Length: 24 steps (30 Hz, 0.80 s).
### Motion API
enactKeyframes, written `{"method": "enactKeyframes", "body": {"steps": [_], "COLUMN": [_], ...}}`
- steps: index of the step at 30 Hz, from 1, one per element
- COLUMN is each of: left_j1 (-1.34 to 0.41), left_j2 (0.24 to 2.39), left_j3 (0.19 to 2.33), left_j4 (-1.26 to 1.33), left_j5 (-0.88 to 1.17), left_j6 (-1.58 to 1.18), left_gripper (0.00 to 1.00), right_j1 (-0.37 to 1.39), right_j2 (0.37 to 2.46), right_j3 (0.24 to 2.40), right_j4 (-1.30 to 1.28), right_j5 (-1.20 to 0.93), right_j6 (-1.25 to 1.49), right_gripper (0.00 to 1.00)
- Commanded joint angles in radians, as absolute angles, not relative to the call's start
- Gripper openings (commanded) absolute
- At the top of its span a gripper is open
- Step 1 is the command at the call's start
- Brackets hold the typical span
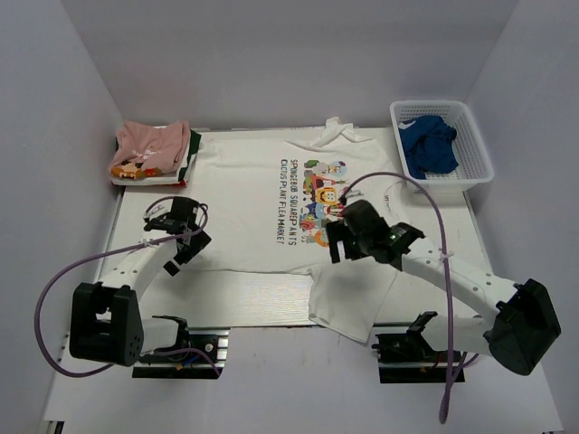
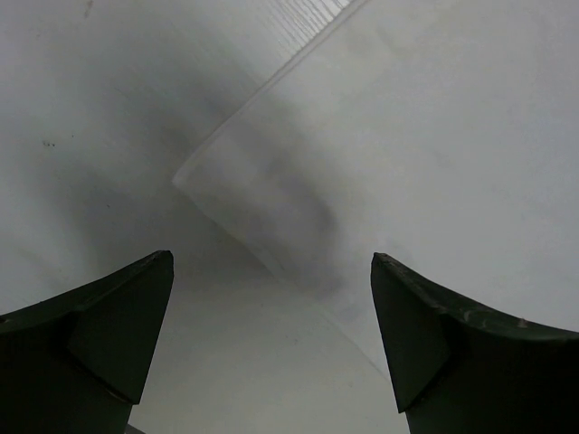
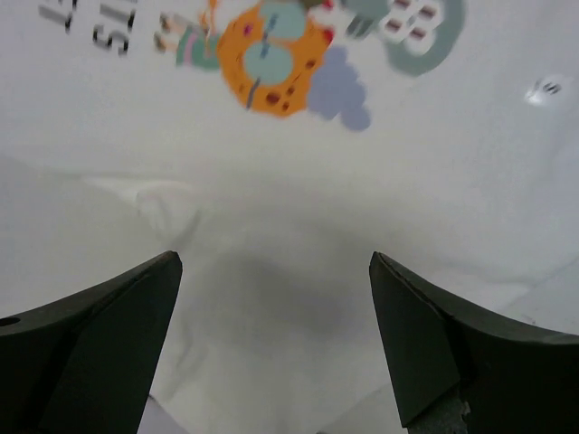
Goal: Fold and stack the t-shirts
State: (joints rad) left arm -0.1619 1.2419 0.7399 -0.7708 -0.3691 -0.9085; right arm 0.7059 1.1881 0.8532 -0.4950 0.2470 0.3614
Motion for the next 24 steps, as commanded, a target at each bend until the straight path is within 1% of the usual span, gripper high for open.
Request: {"method": "enactKeyframes", "body": {"steps": [1, 3, 5, 6, 7, 9, 10, 11, 12, 15, 16, 17, 20, 23, 24], "left_j1": [-0.141, -0.127, -0.115, -0.115, -0.106, -0.095, -0.095, -0.095, -0.095, -0.086, -0.086, -0.086, -0.086, -0.086, -0.086], "left_j2": [1.258, 1.267, 1.267, 1.267, 1.267, 1.267, 1.290, 1.302, 1.311, 1.330, 1.339, 1.339, 1.362, 1.384, 1.384], "left_j3": [0.739, 0.724, 0.706, 0.681, 0.670, 0.649, 0.649, 0.649, 0.649, 0.640, 0.629, 0.629, 0.618, 0.629, 0.629], "left_j4": [-0.744, -0.733, -0.723, -0.700, -0.699, -0.649, -0.649, -0.649, -0.640, -0.614, -0.601, -0.592, -0.581, -0.581, -0.590], "left_j5": [-0.388, -0.400, -0.410, -0.423, -0.434, -0.434, -0.434, -0.434, -0.434, -0.434, -0.434, -0.423, -0.414, -0.414, -0.423], "left_j6": [-0.988, -0.988, -1.020, -1.029, -1.057, -1.057, -1.057, -1.057, -1.068, -1.068, -1.068, -1.068, -1.068, -1.057, -1.057], "left_gripper": [1.00, 0.95, 0.91, 0.84, 0.81, 0.77, 0.69, 0.66, 0.60, 0.51, 0.39, 0.32, 0.00, 0.00, 0.00], "right_j1": [0.819, 0.894, 0.931, 0.987, 1.003, 1.053, 1.066, 1.095, 1.121, 1.161, 1.198, 1.212, 1.288, 1.327, 1.336], "right_j2": [1.204, 1.213, 1.223, 1.220, 1.220, 1.244, 1.250, 1.258, 1.255, 1.256, 1.255, 1.264, 1.292, 1.327, 1.336], "right_j3": [0.818, 0.807, 0.799, 0.793, 0.779, 0.793, 0.810, 0.811, 0.808, 0.781, 0.775, 0.766, 0.762, 0.729, 0.712], "right_j4": [-0.619, -0.665, -0.692, -0.672, -0.667, -0.698, -0.707, -0.713, -0.727, -0.738, -0.747, -0.753, -0.775, -0.779, -0.775], "right_j5": [0.296, 0.302, 0.296, 0.284, 0.231, 0.198, 0.201, 0.210, 0.216, 0.195, 0.192, 0.181, 0.169, 0.158, 0.166], "right_j6": [0.391, 0.393, 0.414, 0.410, 0.419, 0.437, 0.443, 0.462, 0.465, 0.498, 0.506, 0.514, 0.535, 0.581, 0.597], "right_gripper": [0.90, 0.90, 0.90, 0.90, 0.90, 0.90, 0.90, 0.90, 0.90, 0.90, 0.90, 0.90, 0.90, 0.89, 0.87]}}
